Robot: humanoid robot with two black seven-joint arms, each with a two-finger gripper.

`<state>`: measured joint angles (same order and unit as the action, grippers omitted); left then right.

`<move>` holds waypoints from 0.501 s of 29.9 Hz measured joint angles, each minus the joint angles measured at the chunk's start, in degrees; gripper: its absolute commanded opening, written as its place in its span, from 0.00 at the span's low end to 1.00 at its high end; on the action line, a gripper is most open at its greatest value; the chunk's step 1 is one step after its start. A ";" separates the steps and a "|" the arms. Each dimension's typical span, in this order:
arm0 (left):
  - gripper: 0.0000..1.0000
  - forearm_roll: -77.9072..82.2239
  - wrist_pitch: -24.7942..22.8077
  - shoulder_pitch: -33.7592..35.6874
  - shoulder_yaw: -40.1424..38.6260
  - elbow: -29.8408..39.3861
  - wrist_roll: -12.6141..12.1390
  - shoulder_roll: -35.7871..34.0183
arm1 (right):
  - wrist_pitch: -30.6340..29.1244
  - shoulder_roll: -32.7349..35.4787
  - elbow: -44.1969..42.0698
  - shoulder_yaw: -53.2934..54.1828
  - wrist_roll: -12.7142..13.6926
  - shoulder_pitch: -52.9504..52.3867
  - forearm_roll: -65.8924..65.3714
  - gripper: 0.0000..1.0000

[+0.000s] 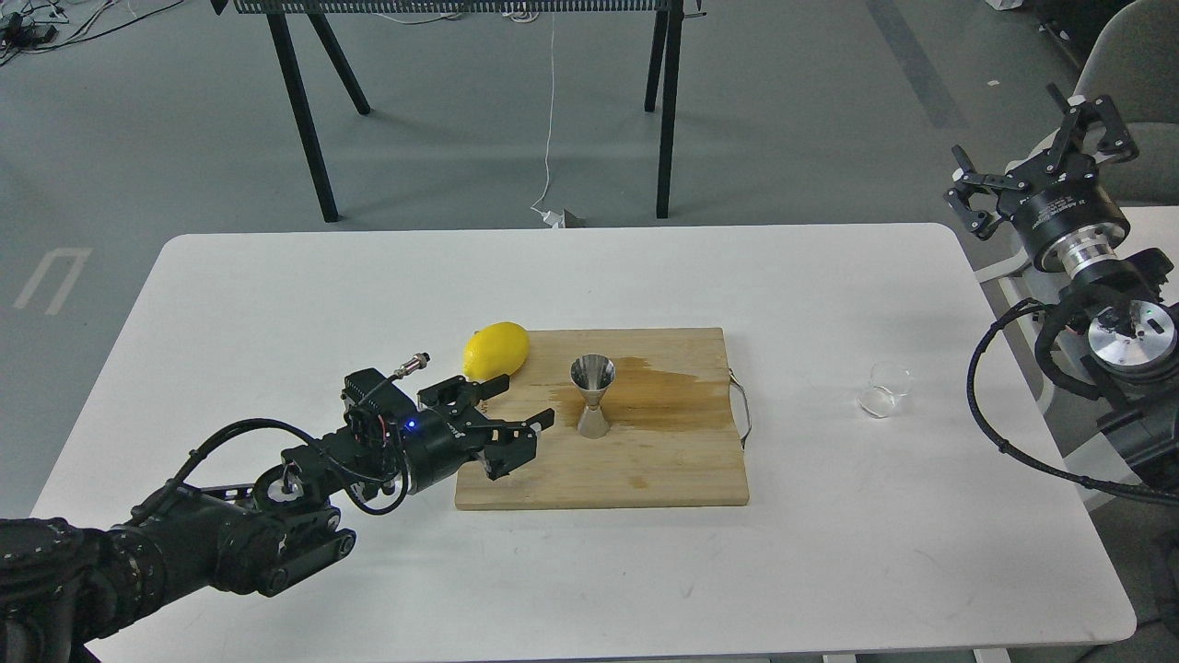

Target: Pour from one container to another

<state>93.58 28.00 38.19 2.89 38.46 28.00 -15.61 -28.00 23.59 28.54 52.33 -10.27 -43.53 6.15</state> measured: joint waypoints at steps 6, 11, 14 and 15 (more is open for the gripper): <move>0.87 -0.07 0.00 -1.52 -2.30 5.76 0.00 -5.90 | 0.00 -0.04 0.08 0.00 0.00 0.35 0.01 1.00; 0.86 -0.54 0.00 -2.62 -5.92 12.65 0.00 -11.78 | 0.00 -0.04 0.11 0.03 0.00 0.46 0.01 1.00; 0.86 -1.68 0.00 -2.80 -8.02 13.98 0.00 -14.50 | 0.00 -0.10 0.11 0.03 0.00 0.47 0.01 1.00; 0.86 -2.32 0.00 -2.80 -8.63 14.10 0.00 -15.16 | 0.00 -0.13 0.11 0.03 -0.02 0.47 0.01 1.00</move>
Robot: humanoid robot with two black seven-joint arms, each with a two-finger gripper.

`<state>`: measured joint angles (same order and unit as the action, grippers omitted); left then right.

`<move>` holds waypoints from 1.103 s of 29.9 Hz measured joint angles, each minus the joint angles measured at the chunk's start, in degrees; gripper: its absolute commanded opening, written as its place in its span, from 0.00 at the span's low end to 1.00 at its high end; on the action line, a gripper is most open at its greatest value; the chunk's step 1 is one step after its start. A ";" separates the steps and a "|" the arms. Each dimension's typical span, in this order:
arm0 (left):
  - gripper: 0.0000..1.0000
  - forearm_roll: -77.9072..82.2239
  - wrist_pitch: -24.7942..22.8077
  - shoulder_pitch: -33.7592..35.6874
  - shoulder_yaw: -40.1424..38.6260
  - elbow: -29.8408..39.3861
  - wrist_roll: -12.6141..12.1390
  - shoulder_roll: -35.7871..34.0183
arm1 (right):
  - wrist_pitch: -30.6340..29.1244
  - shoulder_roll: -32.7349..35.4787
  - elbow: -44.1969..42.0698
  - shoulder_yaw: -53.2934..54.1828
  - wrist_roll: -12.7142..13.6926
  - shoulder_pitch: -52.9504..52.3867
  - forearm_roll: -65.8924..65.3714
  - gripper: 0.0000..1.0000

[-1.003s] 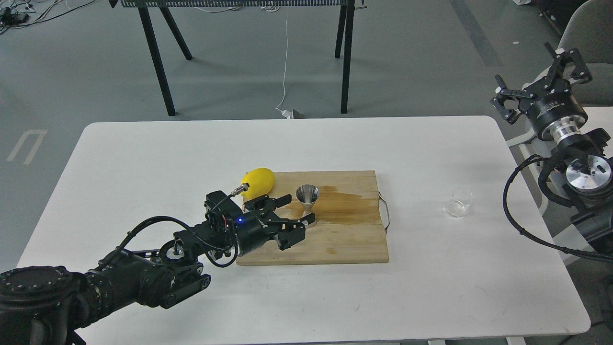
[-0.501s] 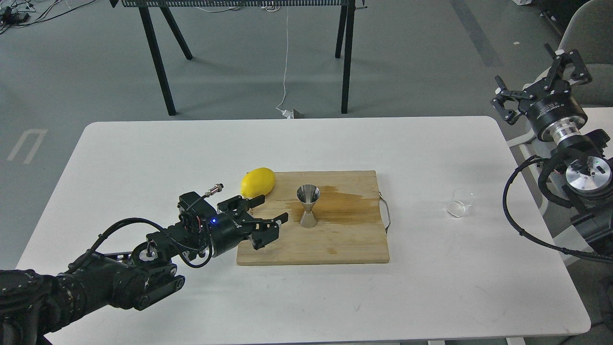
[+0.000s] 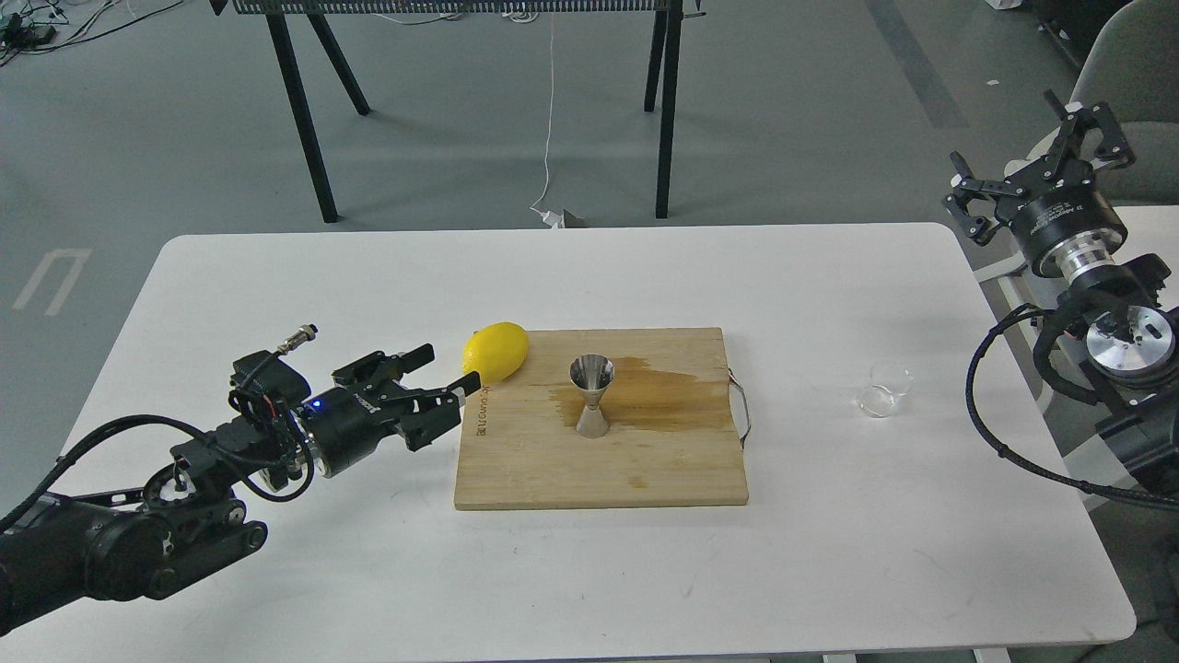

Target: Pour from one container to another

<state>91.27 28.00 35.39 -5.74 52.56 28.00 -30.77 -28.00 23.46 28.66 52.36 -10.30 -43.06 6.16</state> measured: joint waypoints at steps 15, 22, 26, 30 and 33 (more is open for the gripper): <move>0.88 -15.62 0.00 2.41 -23.77 -0.36 0.00 -2.40 | 0.00 -0.38 1.37 -2.17 -0.33 -0.15 -0.26 1.00; 0.89 -20.71 -15.93 5.05 -28.89 -0.50 0.00 -2.72 | 0.00 0.22 5.26 -2.36 0.58 0.14 -0.28 1.00; 0.90 -26.00 -29.67 6.61 -30.56 -1.19 -0.01 -3.18 | 0.00 0.27 5.75 -2.01 2.77 0.41 -0.15 0.99; 0.90 -32.88 -41.87 8.60 -31.14 -3.59 -0.01 -3.90 | 0.00 0.44 6.54 -0.84 5.53 0.50 0.07 1.00; 0.90 -37.30 -50.87 9.77 -31.11 -5.74 -0.01 -4.97 | 0.00 1.76 7.50 0.43 6.79 0.88 2.45 1.00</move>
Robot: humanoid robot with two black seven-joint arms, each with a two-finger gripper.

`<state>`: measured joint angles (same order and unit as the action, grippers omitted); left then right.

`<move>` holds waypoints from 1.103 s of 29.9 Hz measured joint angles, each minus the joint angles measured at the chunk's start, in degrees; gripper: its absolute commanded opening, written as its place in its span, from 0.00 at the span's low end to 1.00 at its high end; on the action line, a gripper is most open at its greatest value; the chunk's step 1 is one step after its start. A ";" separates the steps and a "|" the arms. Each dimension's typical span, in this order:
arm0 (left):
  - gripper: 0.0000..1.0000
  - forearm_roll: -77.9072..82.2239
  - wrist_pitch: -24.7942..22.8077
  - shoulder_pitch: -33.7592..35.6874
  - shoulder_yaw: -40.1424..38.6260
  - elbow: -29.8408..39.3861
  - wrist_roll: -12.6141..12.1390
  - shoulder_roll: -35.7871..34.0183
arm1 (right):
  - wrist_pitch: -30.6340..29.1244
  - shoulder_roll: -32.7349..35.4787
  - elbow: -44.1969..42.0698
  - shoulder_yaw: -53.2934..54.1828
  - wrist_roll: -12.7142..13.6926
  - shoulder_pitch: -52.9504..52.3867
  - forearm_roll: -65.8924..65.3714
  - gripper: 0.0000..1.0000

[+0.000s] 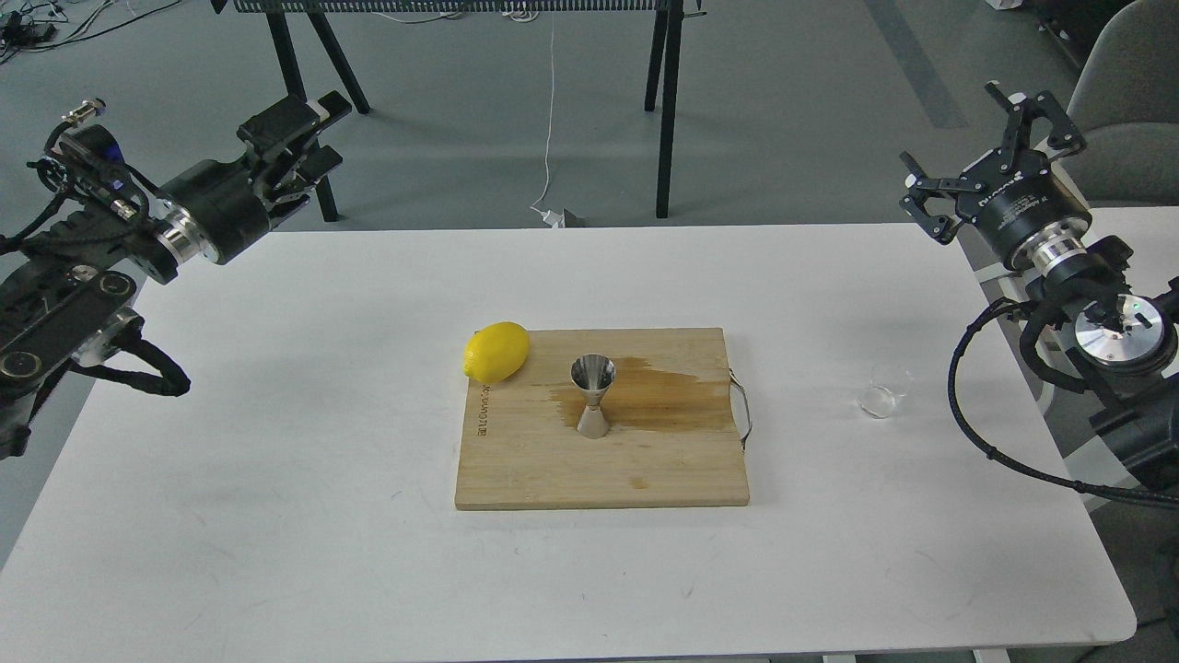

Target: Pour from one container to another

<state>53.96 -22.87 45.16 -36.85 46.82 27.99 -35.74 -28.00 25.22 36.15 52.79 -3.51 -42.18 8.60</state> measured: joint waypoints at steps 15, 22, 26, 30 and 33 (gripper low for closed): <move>1.00 -14.40 -5.13 2.66 -0.28 -12.39 0.00 -0.77 | 0.00 6.01 16.72 5.85 3.18 11.38 22.61 1.00; 1.00 -22.51 -5.13 2.75 -0.15 -12.56 0.00 -0.93 | 0.00 8.98 27.73 11.42 3.00 25.71 32.62 0.99; 1.00 -23.00 -5.13 2.19 0.19 -12.57 0.00 -1.12 | 0.00 10.00 32.02 14.99 2.97 34.17 33.45 0.99; 1.00 -22.95 -5.13 1.57 0.48 -12.57 0.00 -1.02 | 0.00 10.16 35.27 16.81 2.97 40.44 33.49 0.99; 1.00 -22.87 -5.13 0.58 0.62 -12.57 0.00 -0.91 | 0.00 10.19 35.84 17.09 2.92 43.31 33.58 0.99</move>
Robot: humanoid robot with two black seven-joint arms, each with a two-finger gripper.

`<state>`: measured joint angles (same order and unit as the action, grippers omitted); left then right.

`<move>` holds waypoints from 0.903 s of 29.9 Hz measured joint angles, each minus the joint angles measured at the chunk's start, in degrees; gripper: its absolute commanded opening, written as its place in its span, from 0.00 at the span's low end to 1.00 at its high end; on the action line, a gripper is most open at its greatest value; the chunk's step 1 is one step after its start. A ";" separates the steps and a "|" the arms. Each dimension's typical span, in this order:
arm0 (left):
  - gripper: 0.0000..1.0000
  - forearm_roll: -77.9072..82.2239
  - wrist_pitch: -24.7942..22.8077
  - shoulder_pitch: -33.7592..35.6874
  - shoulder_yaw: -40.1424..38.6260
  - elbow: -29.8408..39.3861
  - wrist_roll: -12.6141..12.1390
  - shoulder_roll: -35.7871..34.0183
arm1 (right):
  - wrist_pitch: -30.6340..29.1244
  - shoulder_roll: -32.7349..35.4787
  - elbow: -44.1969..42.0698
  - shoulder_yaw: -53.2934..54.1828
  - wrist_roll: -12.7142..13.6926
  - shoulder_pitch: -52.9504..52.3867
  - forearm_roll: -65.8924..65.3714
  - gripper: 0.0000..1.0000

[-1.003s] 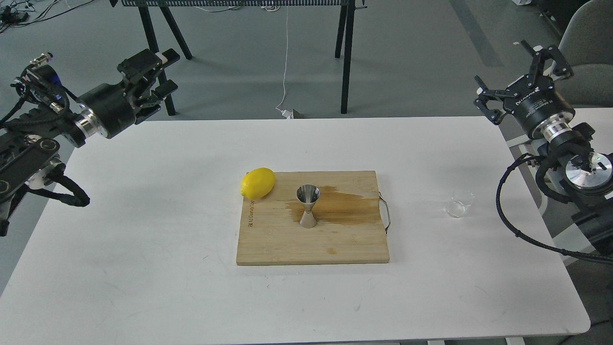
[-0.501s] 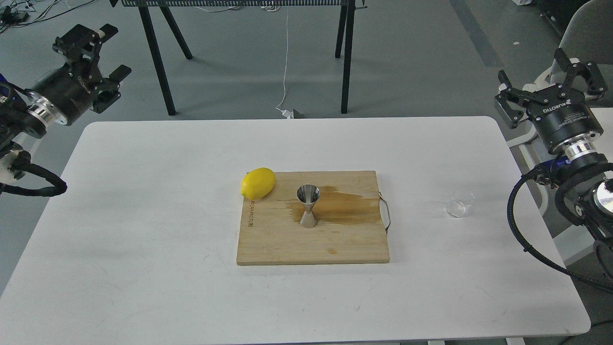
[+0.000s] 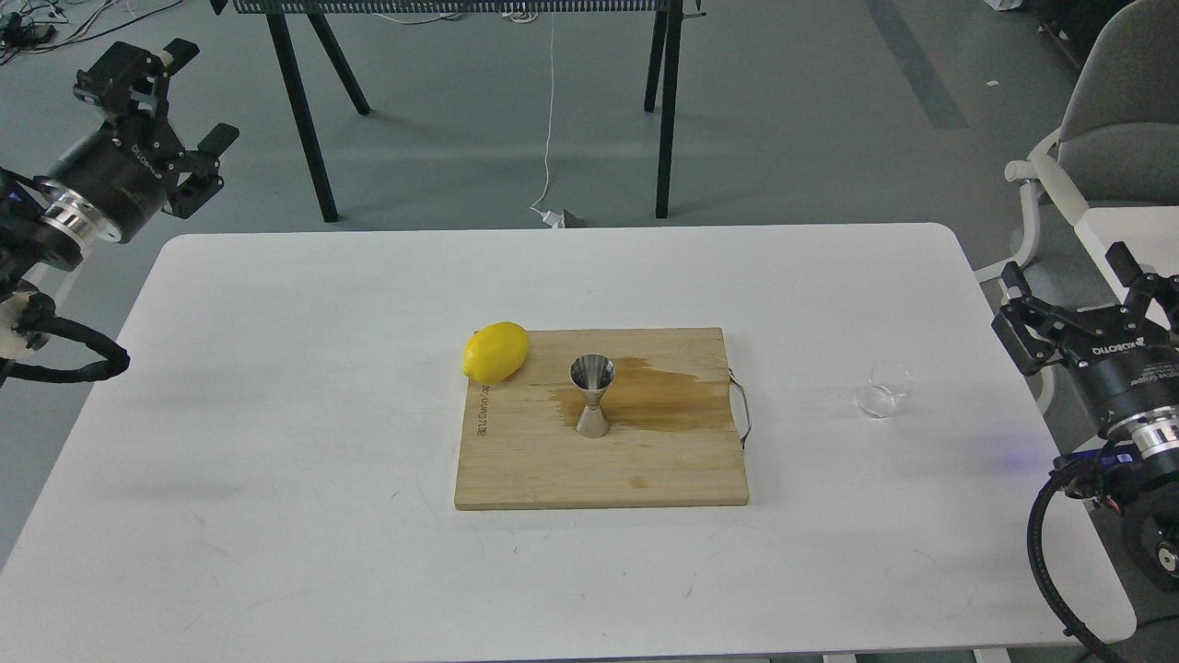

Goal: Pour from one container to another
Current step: 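Lower the right gripper toward the small clear glass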

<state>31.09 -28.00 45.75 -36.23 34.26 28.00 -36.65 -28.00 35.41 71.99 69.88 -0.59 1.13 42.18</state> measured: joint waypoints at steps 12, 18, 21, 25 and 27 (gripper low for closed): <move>1.00 -0.28 0.00 -0.65 -0.15 0.58 0.00 0.08 | 8.42 -3.36 0.01 -0.56 -0.35 1.68 2.30 0.99; 1.00 -0.32 0.00 -0.96 -0.16 0.70 0.00 0.33 | 14.58 -4.61 0.11 -0.71 -0.44 0.93 2.19 0.99; 1.00 -0.33 0.00 -1.00 -0.18 0.70 0.00 0.40 | 17.83 -5.17 0.23 -0.73 -0.46 0.15 2.02 0.99; 1.00 -0.33 0.00 -1.00 -0.24 0.71 0.00 0.48 | 21.27 -5.33 0.26 -0.85 -0.57 -0.78 1.67 0.99; 1.00 -0.33 0.00 -1.06 -0.25 0.72 0.00 0.52 | 22.95 -5.40 0.26 -1.01 -0.62 -1.36 1.48 0.99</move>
<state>30.76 -28.00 44.68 -36.48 34.98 28.00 -36.14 -5.05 30.02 72.25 68.88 -1.21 -0.24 43.67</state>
